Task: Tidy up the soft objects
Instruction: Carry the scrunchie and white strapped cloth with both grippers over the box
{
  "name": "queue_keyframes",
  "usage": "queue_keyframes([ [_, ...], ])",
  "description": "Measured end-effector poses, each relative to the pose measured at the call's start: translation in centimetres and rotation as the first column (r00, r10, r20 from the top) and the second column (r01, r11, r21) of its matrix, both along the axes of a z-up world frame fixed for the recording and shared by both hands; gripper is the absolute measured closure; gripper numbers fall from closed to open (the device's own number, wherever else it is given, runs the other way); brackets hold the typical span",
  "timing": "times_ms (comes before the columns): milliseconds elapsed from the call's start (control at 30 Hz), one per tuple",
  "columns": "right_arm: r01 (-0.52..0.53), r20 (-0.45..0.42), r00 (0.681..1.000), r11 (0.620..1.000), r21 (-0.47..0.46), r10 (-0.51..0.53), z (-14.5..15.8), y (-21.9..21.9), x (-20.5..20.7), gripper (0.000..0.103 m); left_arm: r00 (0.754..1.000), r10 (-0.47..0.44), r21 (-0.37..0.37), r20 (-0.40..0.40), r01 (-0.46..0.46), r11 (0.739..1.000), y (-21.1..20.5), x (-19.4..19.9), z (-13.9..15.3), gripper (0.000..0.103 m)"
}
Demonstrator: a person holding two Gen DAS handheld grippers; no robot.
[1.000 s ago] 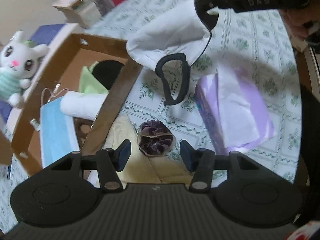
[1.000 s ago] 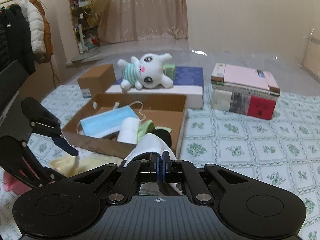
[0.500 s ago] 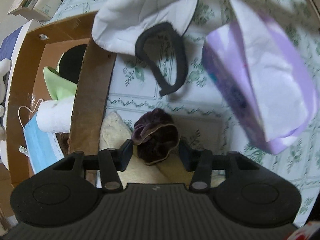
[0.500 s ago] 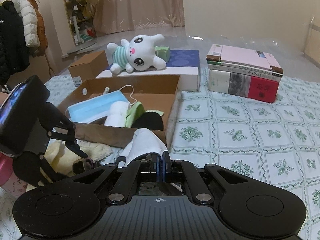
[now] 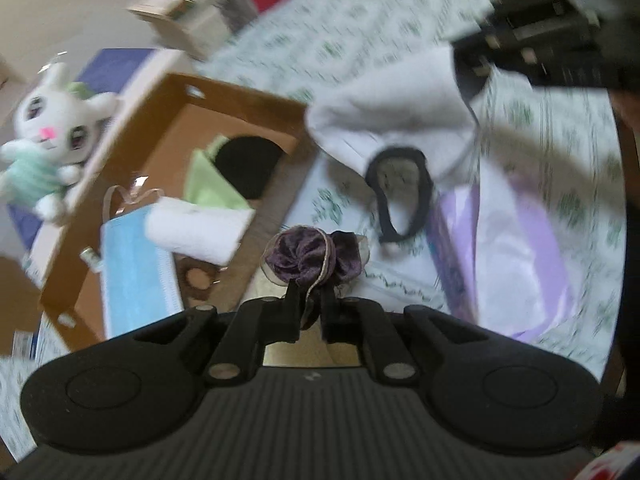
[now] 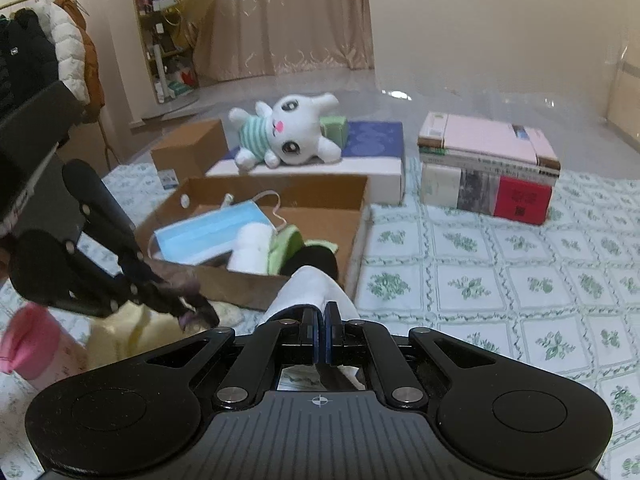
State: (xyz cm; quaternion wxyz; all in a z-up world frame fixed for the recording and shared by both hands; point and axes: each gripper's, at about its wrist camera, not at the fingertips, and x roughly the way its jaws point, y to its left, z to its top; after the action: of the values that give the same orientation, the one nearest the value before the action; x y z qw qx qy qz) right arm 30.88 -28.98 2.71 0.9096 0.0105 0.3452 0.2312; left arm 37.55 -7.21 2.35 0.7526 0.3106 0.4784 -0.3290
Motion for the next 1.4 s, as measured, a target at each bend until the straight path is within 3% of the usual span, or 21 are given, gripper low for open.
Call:
queue_keyframes([
  [300, -0.028, 0.046, 0.999, 0.999, 0.023, 0.026, 4.6, 2.1, -1.7, 0.100, 0.978, 0.203, -0.095, 0.051, -0.198, 0.976, 3.8, -2.4, 5.2, 0.095],
  [600, -0.046, 0.039, 0.998, 0.997, 0.063, 0.043, 6.8, 4.4, -1.5, 0.100, 0.948, 0.309, -0.129, 0.078, -0.297, 0.946, 7.1, -3.6, 7.5, 0.095],
  [1400, -0.052, 0.005, 0.999, 0.999, -0.001, 0.052, 6.4, 8.3, 4.7, 0.100, 0.885, 0.454, -0.176, 0.104, -0.433, 0.884, 10.2, 0.7, 5.3, 0.095],
])
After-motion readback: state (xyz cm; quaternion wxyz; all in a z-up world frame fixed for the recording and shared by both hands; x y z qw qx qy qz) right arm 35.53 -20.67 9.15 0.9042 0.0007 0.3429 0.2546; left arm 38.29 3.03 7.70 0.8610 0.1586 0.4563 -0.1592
